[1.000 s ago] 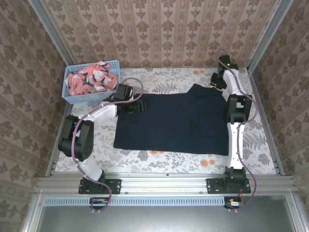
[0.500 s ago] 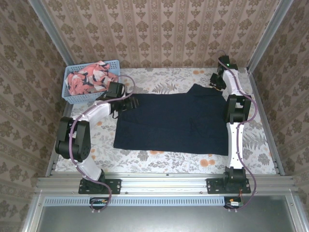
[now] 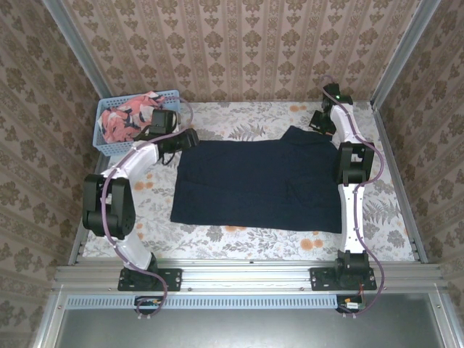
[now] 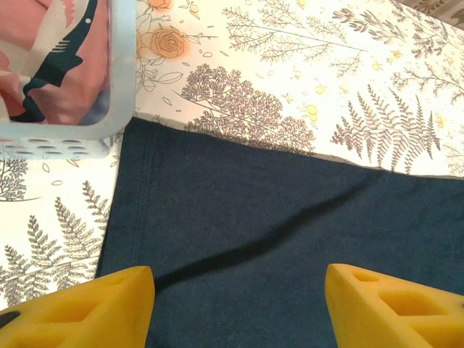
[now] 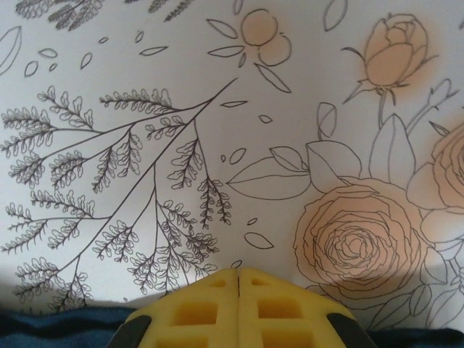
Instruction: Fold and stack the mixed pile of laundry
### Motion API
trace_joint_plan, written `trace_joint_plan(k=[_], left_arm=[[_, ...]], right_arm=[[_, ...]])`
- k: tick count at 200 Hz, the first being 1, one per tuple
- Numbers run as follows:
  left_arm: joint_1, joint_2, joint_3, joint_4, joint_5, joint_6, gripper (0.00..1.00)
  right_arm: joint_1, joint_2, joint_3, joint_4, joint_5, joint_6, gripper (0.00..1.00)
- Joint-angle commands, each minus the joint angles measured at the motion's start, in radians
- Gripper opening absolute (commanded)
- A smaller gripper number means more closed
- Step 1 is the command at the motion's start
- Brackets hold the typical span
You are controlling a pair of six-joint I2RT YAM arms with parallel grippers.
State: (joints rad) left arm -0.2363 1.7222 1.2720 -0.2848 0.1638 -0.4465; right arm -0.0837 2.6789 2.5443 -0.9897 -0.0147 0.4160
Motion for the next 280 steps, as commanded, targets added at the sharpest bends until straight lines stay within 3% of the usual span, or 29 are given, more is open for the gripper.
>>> trace_joint_plan(k=[1, 39, 111, 149, 225, 245, 280], left_arm=[[0.002, 0.061, 0.055, -0.033, -0.009, 0.029, 0.65], [0.002, 0.169, 0.146, -0.047, -0.084, 0.025, 0.65], [-0.03, 0.442, 0.455, -0.177, -0.17, 0.058, 0.62], [-0.044, 0.548, 0.568, -0.257, -0.22, 0.058, 0.61], [-0.095, 0.628, 0.61, -0.31, -0.266, 0.072, 0.6], [-0.1, 0.643, 0.606, -0.307, -0.254, 0.072, 0.47], [-0.101, 0.635, 0.612, -0.298, -0.222, 0.07, 0.06]], right_arm=[[0.001, -0.029, 0.004, -0.026, -0.004, 0.0, 0.0], [-0.01, -0.151, -0.042, -0.014, 0.019, -0.035, 0.0], [-0.011, -0.422, -0.387, 0.184, -0.101, -0.068, 0.0], [-0.011, -0.425, -0.411, 0.192, -0.133, -0.072, 0.0], [-0.011, -0.427, -0.444, 0.209, -0.141, -0.067, 0.0], [-0.011, -0.427, -0.446, 0.213, -0.146, -0.065, 0.0], [-0.011, -0.426, -0.445, 0.217, -0.165, -0.075, 0.0]])
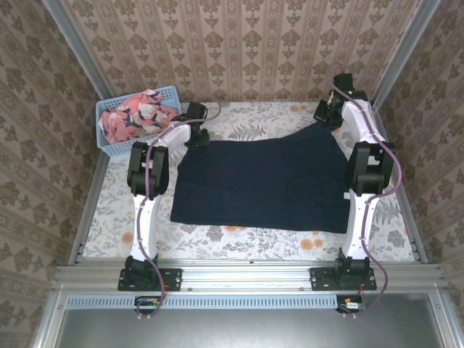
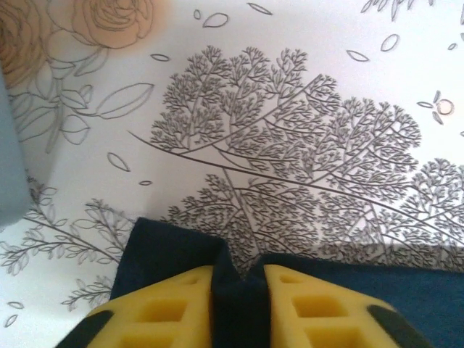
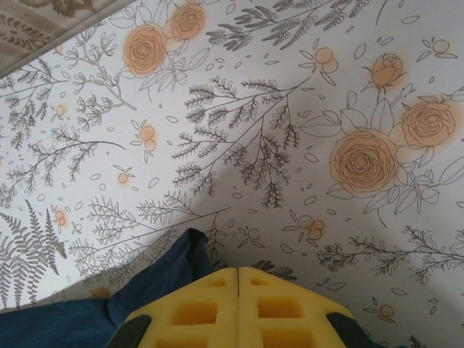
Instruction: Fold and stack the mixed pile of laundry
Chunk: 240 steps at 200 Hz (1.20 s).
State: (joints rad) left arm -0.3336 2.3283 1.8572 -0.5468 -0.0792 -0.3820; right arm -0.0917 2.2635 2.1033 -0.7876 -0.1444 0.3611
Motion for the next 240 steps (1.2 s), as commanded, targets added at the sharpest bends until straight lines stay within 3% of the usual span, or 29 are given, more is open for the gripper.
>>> trace_joint_plan(k=[1, 48, 145, 179, 240], left_arm=[[-0.005, 0.028, 0.027, -0.036, 0.021, 0.005, 0.05], [-0.005, -0.103, -0.025, -0.021, -0.006, 0.033, 0.06], [-0.007, -0.521, -0.448, 0.143, 0.072, 0.025, 0.12], [-0.016, -0.681, -0.645, 0.183, 0.113, -0.017, 0.13], [-0.059, -0.842, -0.848, 0.163, 0.091, -0.021, 0.16]], right_arm=[[-0.003, -0.01, -0.004, 0.015, -0.038, -0.02, 0.0], [-0.002, -0.092, -0.083, 0.029, -0.083, -0.027, 0.0], [-0.002, -0.629, -0.745, 0.201, -0.072, 0.034, 0.0], [0.014, -0.761, -0.954, 0.201, -0.126, 0.101, 0.0], [0.024, -1.022, -1.145, 0.047, 0.0, 0.097, 0.0]])
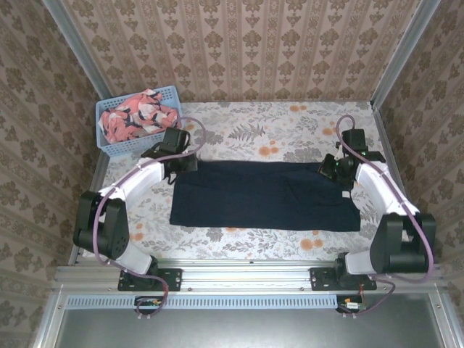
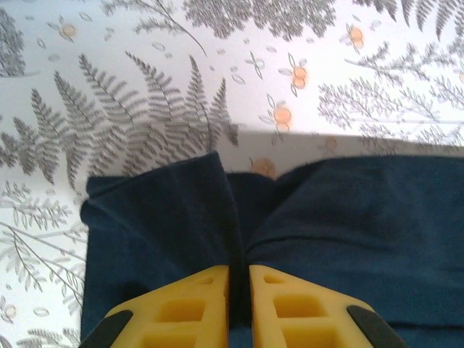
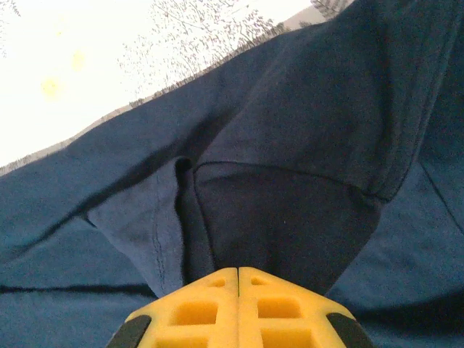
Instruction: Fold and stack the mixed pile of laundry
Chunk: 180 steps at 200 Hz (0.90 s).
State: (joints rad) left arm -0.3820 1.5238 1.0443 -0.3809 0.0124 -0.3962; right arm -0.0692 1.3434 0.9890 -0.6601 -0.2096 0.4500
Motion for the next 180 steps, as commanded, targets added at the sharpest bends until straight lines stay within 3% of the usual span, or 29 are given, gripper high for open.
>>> trace_joint_plan(k=[1, 16, 28, 32, 47, 64, 99, 142, 180], left_arm=[[-0.011, -0.039, -0.037, -0.004, -0.003, -0.005, 0.16], [-0.012, -0.043, -0.043, -0.031, -0.025, 0.028, 0.16], [-0.012, -0.044, -0.036, -0.066, -0.055, 0.056, 0.22], [-0.011, -0.046, -0.03, -0.079, -0.06, 0.065, 0.31], [-0.012, -0.052, -0.012, -0.118, -0.08, 0.08, 0.64], [-0.012, -0.074, -0.003, -0.129, -0.085, 0.084, 0.87], [-0.015, -0.084, 0.01, -0.074, -0.039, 0.044, 0.87], [-0.022, -0.024, -0.024, 0.062, 0.081, -0.063, 0.86], [-0.023, 0.019, -0.031, 0.102, 0.138, -0.1, 0.86]], right_arm=[[0.001, -0.104, -0.032, -0.084, 0.068, 0.007, 0.0], [-0.004, -0.126, -0.048, -0.118, 0.107, -0.004, 0.07], [-0.007, -0.129, -0.057, -0.13, 0.113, -0.007, 0.37], [-0.007, -0.129, -0.06, -0.13, 0.106, -0.011, 0.46], [-0.007, -0.128, -0.069, -0.125, 0.115, -0.016, 0.6], [-0.007, -0.129, -0.053, -0.116, 0.167, -0.03, 0.61], [0.046, -0.069, -0.014, -0.046, 0.085, -0.071, 0.5], [0.11, 0.136, -0.015, 0.083, 0.054, -0.064, 0.55], [0.145, 0.333, 0.121, 0.117, 0.066, -0.116, 0.55]])
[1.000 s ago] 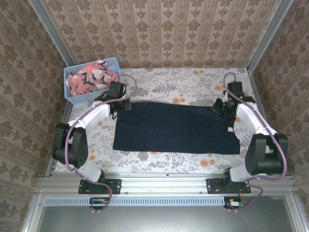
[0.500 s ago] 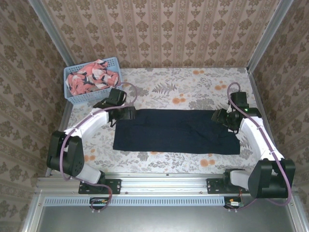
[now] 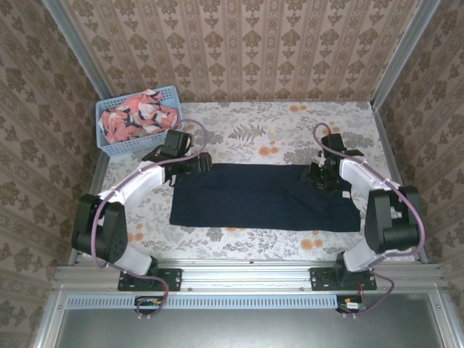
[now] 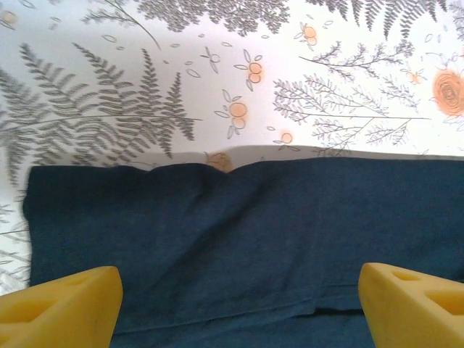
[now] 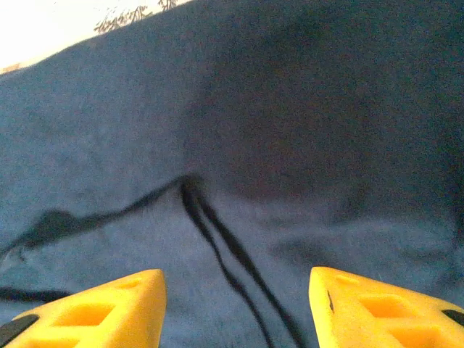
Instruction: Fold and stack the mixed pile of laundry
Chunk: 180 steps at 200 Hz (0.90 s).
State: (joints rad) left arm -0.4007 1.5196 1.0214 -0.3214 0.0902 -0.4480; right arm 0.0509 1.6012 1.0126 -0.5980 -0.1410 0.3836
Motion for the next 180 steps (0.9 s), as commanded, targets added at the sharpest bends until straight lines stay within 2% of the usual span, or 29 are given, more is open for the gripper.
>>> trace_joint_plan(k=[1, 22, 31, 79, 107, 121, 148, 180], left_arm=[[-0.005, 0.022, -0.008, 0.042, 0.059, -0.048, 0.86], [-0.004, 0.022, -0.014, 0.043, 0.055, -0.047, 0.86], [-0.005, 0.021, -0.014, 0.042, 0.056, -0.048, 0.86], [-0.003, 0.035, 0.001, 0.042, 0.056, -0.047, 0.86], [-0.002, 0.04, 0.011, 0.033, 0.06, -0.044, 0.86], [-0.002, 0.033, 0.007, 0.03, 0.053, -0.042, 0.86], [-0.002, 0.027, 0.006, 0.032, 0.049, -0.04, 0.86], [-0.002, 0.018, 0.004, 0.037, 0.051, -0.036, 0.86]], right_arm=[[0.025, 0.079, 0.1, 0.055, -0.001, -0.051, 0.55], [0.029, 0.158, 0.15, 0.042, 0.025, -0.072, 0.55], [0.03, 0.182, 0.16, 0.036, 0.015, -0.072, 0.52], [0.067, 0.193, 0.098, 0.058, -0.037, -0.053, 0.45], [0.073, 0.198, 0.09, 0.058, -0.044, -0.039, 0.26], [0.074, 0.175, 0.079, 0.058, -0.043, -0.023, 0.21], [0.078, 0.112, 0.062, 0.039, -0.044, -0.007, 0.0], [0.122, -0.009, 0.033, -0.028, 0.008, 0.018, 0.0]])
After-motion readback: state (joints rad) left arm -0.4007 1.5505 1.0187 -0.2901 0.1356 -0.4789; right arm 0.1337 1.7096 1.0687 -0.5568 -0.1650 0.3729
